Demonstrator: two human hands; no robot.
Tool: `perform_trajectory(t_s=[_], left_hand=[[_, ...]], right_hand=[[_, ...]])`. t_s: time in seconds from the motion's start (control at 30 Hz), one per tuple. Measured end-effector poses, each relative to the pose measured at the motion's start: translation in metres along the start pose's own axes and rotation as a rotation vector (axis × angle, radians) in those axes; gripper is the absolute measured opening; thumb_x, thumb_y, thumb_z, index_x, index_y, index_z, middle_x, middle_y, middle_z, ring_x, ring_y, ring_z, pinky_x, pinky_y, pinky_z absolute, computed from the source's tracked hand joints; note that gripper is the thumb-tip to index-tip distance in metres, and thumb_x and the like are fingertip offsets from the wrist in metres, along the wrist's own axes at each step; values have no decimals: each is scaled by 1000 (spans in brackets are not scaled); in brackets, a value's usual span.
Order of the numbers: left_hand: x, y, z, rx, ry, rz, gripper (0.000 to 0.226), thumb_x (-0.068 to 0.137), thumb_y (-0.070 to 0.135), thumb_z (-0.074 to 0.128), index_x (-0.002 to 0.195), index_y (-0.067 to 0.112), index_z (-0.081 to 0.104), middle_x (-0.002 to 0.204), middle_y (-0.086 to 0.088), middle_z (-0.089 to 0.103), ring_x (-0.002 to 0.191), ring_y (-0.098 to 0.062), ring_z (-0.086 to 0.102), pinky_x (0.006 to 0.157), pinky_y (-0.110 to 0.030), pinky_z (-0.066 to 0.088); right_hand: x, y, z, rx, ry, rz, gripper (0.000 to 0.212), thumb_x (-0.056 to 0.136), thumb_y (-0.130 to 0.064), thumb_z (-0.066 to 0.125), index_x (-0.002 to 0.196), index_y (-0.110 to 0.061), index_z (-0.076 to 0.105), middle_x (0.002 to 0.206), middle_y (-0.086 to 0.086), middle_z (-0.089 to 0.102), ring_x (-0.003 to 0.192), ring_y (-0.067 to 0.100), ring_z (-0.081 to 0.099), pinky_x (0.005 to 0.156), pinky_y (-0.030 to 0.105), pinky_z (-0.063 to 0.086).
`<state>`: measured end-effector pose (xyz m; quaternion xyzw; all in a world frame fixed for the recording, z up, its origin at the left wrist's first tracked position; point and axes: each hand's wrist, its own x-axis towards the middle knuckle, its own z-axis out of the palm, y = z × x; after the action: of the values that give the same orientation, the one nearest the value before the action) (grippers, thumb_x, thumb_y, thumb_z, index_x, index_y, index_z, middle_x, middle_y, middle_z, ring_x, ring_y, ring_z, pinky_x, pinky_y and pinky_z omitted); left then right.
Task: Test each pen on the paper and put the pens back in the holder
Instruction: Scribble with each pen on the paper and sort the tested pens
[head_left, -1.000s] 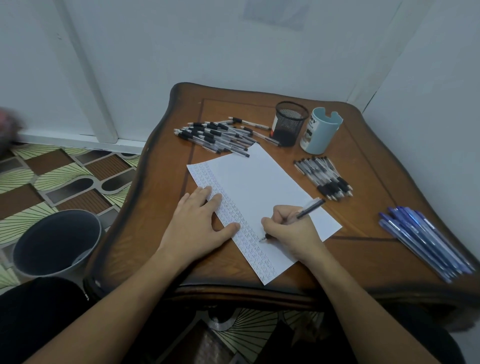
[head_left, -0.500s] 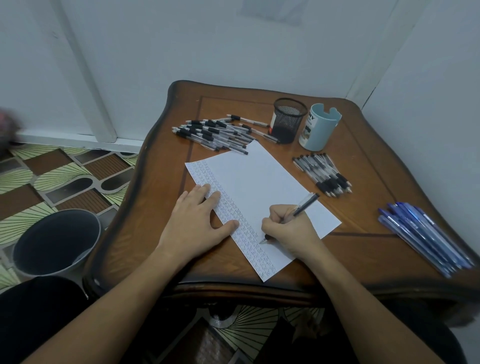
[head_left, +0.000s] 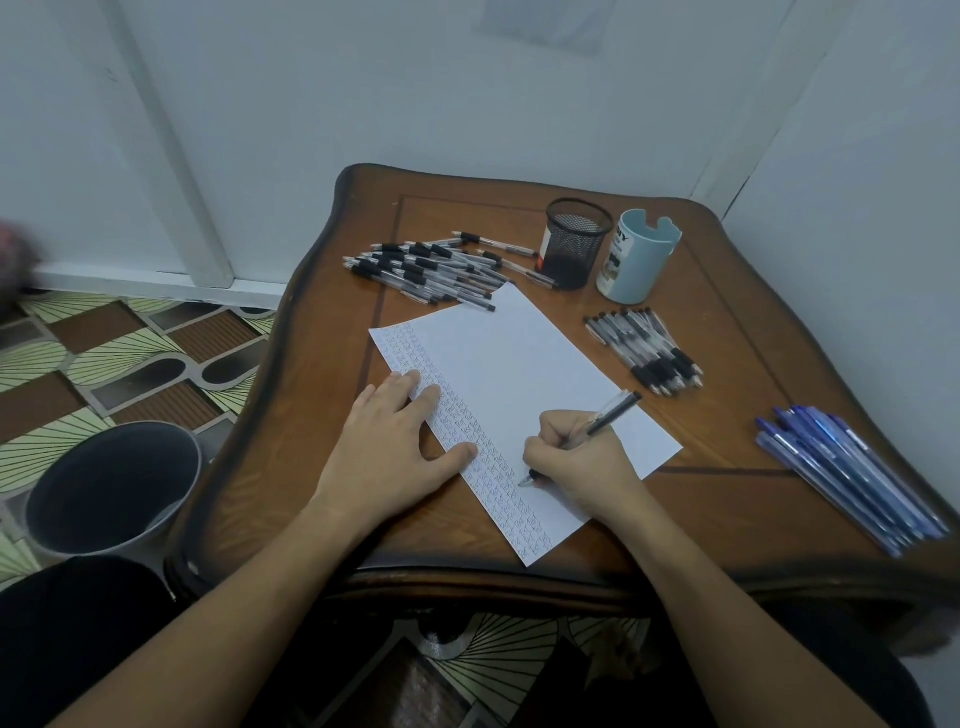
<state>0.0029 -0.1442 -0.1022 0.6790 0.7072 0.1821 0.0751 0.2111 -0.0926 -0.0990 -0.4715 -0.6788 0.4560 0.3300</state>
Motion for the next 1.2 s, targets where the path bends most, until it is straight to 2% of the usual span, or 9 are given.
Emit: perform_trajectory(t_s=[0.17, 0.33, 0.5, 0.73, 0.93, 1.0, 1.1, 1.17, 1.2], left_hand=[[0, -1, 0, 4, -2, 4, 97, 69, 81, 22, 143, 22, 42, 154, -3, 31, 144, -17, 21, 118, -36, 6], [0, -1, 0, 0, -2, 3, 97, 69, 81, 23, 144, 22, 42, 155, -3, 30, 144, -17, 21, 117, -35, 5], [0, 0, 0, -9, 7, 3, 97, 69, 81, 24, 142, 21, 44, 154, -3, 32, 144, -17, 22, 118, -37, 7], [0, -2, 1, -4, -4, 3, 96, 69, 81, 23, 143, 23, 42, 155, -2, 30, 144, -17, 21, 117, -36, 5], [1, -3, 2, -8, 0, 0, 95, 70, 81, 25, 143, 23, 42, 154, -2, 31, 144, -16, 22, 118, -37, 6], [0, -3, 1, -14, -3, 1, 95, 70, 81, 24, 144, 24, 41, 155, -1, 30, 144, -15, 20, 117, -36, 5], [0, -2, 1, -11, -7, 0, 96, 70, 81, 22, 145, 24, 40, 155, 0, 29, 144, -15, 19, 117, -35, 4], [0, -2, 0, -11, -4, 0, 96, 69, 81, 22, 144, 24, 41, 155, -1, 29, 144, -15, 20, 117, -35, 4], [0, -2, 0, -14, -4, 1, 96, 70, 82, 23, 144, 24, 41, 155, -1, 29, 144, -15, 20, 117, -36, 4]], right_hand=[[-2, -1, 0, -12, -5, -10, 37, 70, -19, 60, 47, -21, 31, 49, -7, 31, 51, 8, 41, 57, 31, 37], [0, -1, 0, -10, 6, -11, 38, 71, -22, 60, 46, -22, 32, 49, -9, 31, 54, 13, 42, 59, 34, 40], [-1, -2, -2, -9, -7, -27, 40, 73, -14, 61, 49, -20, 30, 51, -5, 30, 49, 4, 38, 53, 25, 37], [-1, -3, -3, -2, 9, -9, 36, 69, -18, 58, 50, -16, 28, 55, 3, 29, 53, 12, 39, 53, 24, 39], [0, -2, -3, 13, 71, -11, 39, 83, 0, 61, 54, -9, 37, 54, 4, 35, 51, 10, 40, 50, 17, 36], [4, -2, -7, 165, 142, 37, 38, 87, 5, 58, 54, -9, 44, 51, 1, 46, 49, 8, 47, 51, 20, 41], [8, -7, -13, 401, 187, 108, 42, 97, -6, 52, 56, -12, 50, 53, 4, 51, 52, 13, 46, 56, 26, 41], [8, -11, -15, 483, 191, 135, 47, 104, -31, 45, 61, -16, 53, 47, 4, 46, 47, 16, 41, 52, 28, 38], [8, -15, -15, 506, 188, 151, 46, 102, -46, 39, 71, -17, 55, 44, 3, 43, 43, 15, 39, 48, 26, 36]])
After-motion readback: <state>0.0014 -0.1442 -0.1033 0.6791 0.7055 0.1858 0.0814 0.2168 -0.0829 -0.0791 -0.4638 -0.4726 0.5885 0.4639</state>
